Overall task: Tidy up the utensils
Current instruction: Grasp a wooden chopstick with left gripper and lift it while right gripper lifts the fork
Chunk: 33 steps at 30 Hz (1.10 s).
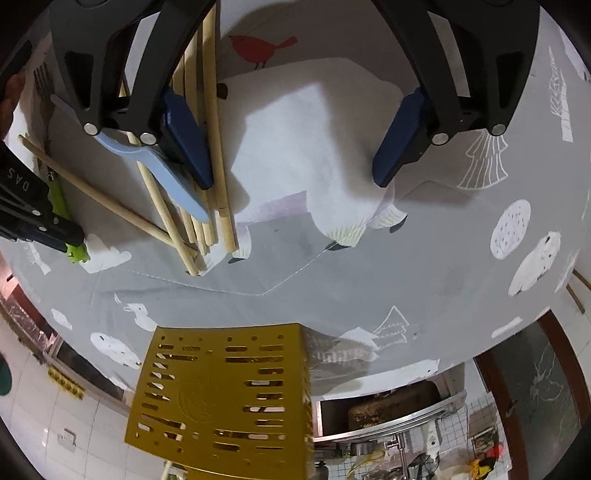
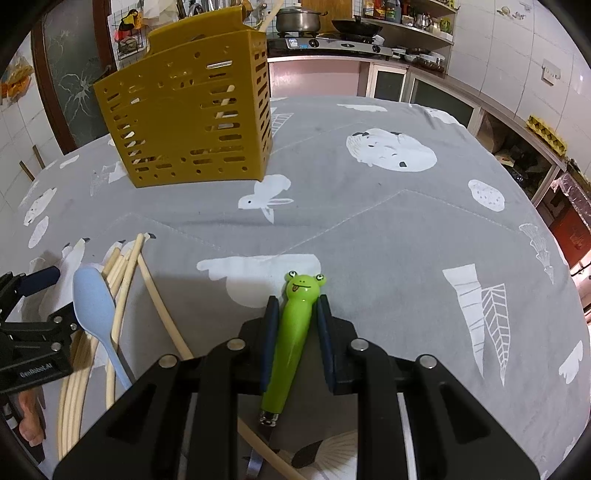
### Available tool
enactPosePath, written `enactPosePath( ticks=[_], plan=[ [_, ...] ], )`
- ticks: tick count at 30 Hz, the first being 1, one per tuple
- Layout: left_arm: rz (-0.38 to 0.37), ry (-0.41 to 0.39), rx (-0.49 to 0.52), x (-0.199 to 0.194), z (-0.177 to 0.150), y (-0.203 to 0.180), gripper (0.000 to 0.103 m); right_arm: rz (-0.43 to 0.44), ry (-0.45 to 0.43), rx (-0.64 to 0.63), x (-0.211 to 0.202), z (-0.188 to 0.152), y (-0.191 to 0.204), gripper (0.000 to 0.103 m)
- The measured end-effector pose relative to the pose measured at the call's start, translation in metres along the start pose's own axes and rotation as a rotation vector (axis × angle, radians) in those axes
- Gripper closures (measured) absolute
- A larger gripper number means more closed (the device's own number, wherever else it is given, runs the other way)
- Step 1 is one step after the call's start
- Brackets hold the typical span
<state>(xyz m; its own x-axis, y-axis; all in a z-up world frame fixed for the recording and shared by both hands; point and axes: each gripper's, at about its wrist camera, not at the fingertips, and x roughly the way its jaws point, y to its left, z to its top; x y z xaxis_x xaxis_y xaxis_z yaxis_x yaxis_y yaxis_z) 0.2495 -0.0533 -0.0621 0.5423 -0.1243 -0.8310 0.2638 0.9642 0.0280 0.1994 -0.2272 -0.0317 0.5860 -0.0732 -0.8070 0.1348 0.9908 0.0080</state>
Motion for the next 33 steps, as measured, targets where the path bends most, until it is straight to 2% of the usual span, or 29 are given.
enactPosePath(
  ticks=[4,6,8,11,15,20,23,30,33],
  plan=[
    [-0.001,0.016,-0.015,0.004,0.008,0.0,0.024,-0.012,0.005,-0.004,0.001,0.001,0.004,0.082],
    [-0.002,0.023,-0.018,0.005,0.013,-0.001,0.033,-0.017,0.011,0.0,0.001,0.003,0.004,0.083],
    [-0.007,0.034,-0.017,0.005,0.017,-0.005,0.049,-0.017,0.016,0.002,0.001,0.004,0.005,0.084],
    [-0.015,0.057,-0.012,0.005,0.023,-0.01,0.064,-0.019,0.026,0.003,0.004,0.007,0.006,0.086],
    [-0.015,0.084,-0.005,0.007,0.027,-0.015,0.074,-0.013,0.02,0.009,0.003,0.009,0.006,0.087],
    [-0.043,0.086,-0.019,0.006,0.029,-0.012,0.092,0.001,-0.004,0.036,-0.003,0.009,0.001,0.087],
    [-0.066,0.072,-0.037,0.003,0.027,-0.008,0.097,0.005,-0.035,0.05,-0.011,0.01,-0.001,0.087],
    [-0.092,0.034,-0.079,-0.007,0.022,0.003,0.098,0.011,-0.123,0.068,-0.034,0.012,-0.005,0.087],
    [-0.084,-0.012,-0.095,-0.02,0.021,0.009,0.098,0.014,-0.168,0.075,-0.045,0.014,-0.006,0.087]
  ],
)
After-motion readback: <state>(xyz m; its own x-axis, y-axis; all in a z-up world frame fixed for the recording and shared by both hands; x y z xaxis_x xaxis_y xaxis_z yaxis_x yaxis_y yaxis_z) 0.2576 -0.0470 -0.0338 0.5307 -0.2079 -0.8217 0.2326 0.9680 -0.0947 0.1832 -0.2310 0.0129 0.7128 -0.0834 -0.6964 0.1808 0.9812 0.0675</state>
